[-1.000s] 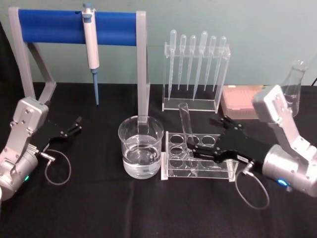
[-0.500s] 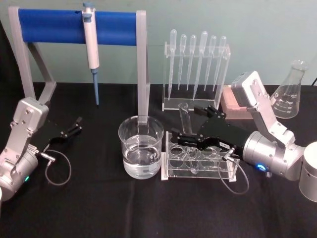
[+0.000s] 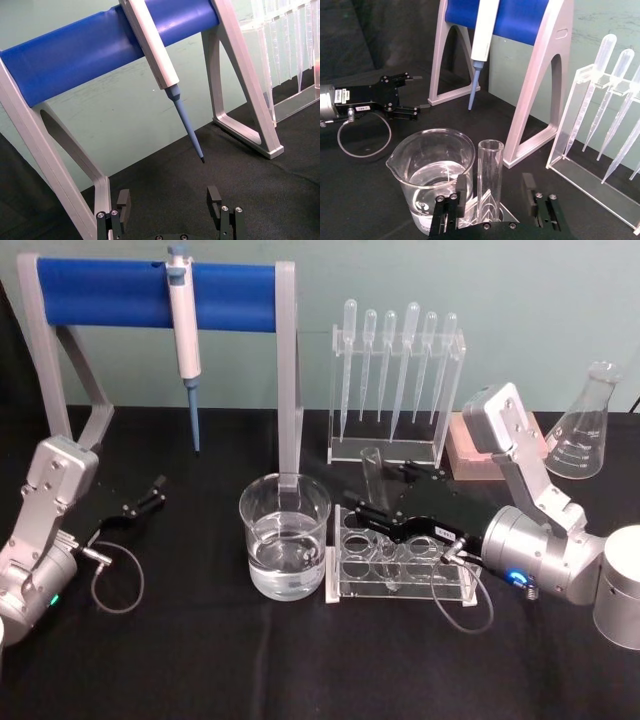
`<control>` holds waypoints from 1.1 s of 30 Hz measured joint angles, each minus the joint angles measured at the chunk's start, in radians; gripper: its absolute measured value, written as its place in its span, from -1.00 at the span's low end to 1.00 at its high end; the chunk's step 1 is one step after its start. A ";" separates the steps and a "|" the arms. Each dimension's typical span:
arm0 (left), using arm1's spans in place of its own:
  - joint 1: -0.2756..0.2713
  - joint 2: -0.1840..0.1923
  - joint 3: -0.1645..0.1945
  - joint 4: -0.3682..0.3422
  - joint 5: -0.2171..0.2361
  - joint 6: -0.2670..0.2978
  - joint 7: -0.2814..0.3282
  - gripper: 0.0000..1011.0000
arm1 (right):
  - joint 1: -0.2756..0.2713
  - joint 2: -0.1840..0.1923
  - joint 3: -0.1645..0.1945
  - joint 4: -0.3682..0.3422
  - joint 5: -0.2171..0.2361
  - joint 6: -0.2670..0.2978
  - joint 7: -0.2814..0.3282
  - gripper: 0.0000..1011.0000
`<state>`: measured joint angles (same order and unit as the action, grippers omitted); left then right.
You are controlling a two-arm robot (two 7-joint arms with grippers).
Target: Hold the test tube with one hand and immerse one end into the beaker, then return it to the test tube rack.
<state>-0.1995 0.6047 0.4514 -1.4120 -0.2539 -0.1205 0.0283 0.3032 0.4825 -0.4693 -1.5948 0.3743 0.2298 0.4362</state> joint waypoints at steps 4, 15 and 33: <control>0.000 0.000 0.000 0.000 0.000 0.000 0.000 0.98 | -0.002 -0.001 0.001 -0.001 -0.001 0.000 0.003 0.14; 0.000 0.000 0.000 0.000 0.000 0.000 0.000 0.98 | -0.032 0.007 0.029 -0.048 0.015 -0.005 -0.001 -0.55; 0.000 0.000 0.000 0.000 0.000 0.000 0.000 0.98 | -0.100 0.023 0.150 -0.236 0.145 -0.021 -0.066 -0.56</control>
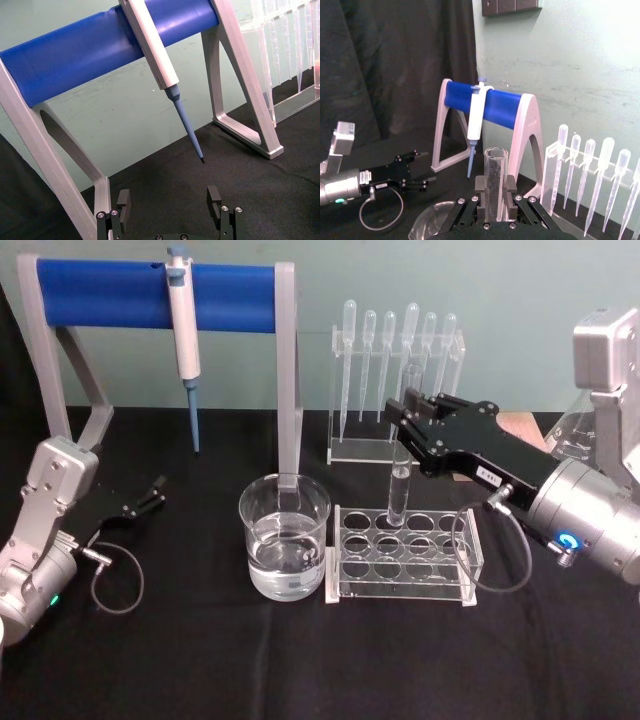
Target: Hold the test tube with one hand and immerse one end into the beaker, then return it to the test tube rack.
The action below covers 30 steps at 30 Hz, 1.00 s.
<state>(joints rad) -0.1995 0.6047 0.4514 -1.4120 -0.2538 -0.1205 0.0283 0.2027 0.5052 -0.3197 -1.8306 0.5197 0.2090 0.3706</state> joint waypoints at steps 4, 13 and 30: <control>0.000 0.000 0.000 0.000 0.000 0.000 0.000 0.98 | 0.000 0.003 0.002 -0.012 0.008 0.005 -0.007 -0.56; 0.000 0.000 0.000 0.000 0.000 0.000 0.000 0.98 | 0.000 0.003 0.000 -0.007 0.006 0.005 -0.006 -0.56; 0.000 0.000 0.000 0.000 0.000 0.000 0.000 0.98 | 0.002 0.002 -0.002 -0.003 0.002 0.005 -0.004 -0.56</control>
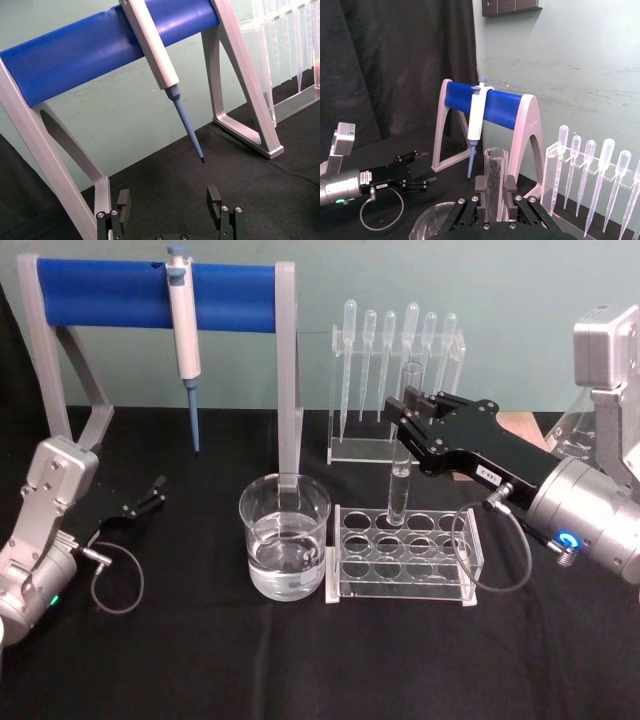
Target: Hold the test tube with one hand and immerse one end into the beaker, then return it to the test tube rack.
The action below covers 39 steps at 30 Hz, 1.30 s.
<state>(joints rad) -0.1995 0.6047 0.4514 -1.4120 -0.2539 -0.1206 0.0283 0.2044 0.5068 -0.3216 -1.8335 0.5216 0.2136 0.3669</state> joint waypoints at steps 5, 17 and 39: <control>0.000 0.000 0.000 0.000 0.000 0.000 0.000 0.98 | 0.000 0.000 0.000 0.000 0.000 0.000 0.001 -0.56; 0.000 0.000 0.000 0.000 0.000 0.000 0.000 0.98 | 0.000 0.000 0.000 0.001 -0.002 0.000 0.001 -0.56; 0.000 0.000 0.000 0.000 0.000 0.000 0.000 0.98 | 0.000 0.000 0.000 0.001 -0.001 0.000 0.001 -0.56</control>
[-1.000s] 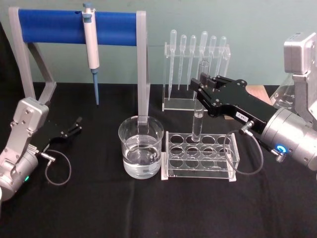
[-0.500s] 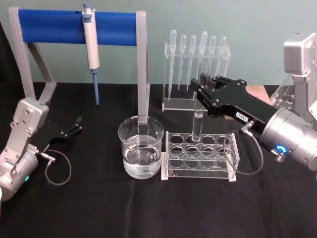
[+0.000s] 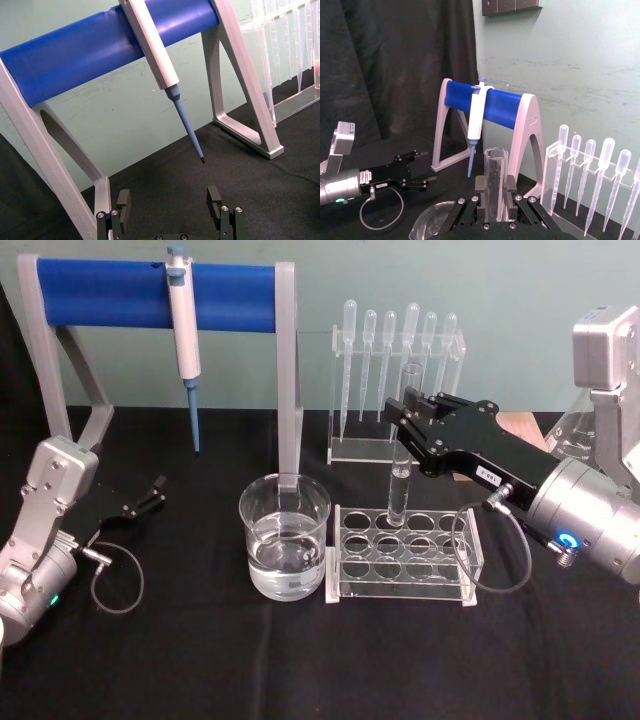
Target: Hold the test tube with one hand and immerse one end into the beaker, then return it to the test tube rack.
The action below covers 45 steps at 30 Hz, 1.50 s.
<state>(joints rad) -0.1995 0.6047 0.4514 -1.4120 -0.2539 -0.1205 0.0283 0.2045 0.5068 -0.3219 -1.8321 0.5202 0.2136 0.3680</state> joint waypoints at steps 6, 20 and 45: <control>0.000 0.000 0.000 0.000 0.000 0.000 0.000 0.98 | 0.000 0.000 0.000 0.000 0.000 0.000 0.000 -0.56; 0.000 0.000 0.000 0.000 0.000 0.000 0.000 0.98 | 0.000 0.000 0.000 0.000 0.000 0.000 0.000 -0.56; 0.000 0.000 0.000 0.000 0.000 0.000 0.000 0.98 | 0.000 0.000 0.000 0.000 0.000 0.000 0.000 -0.56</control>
<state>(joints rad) -0.1995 0.6047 0.4514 -1.4120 -0.2539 -0.1205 0.0283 0.2044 0.5068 -0.3219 -1.8322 0.5202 0.2136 0.3679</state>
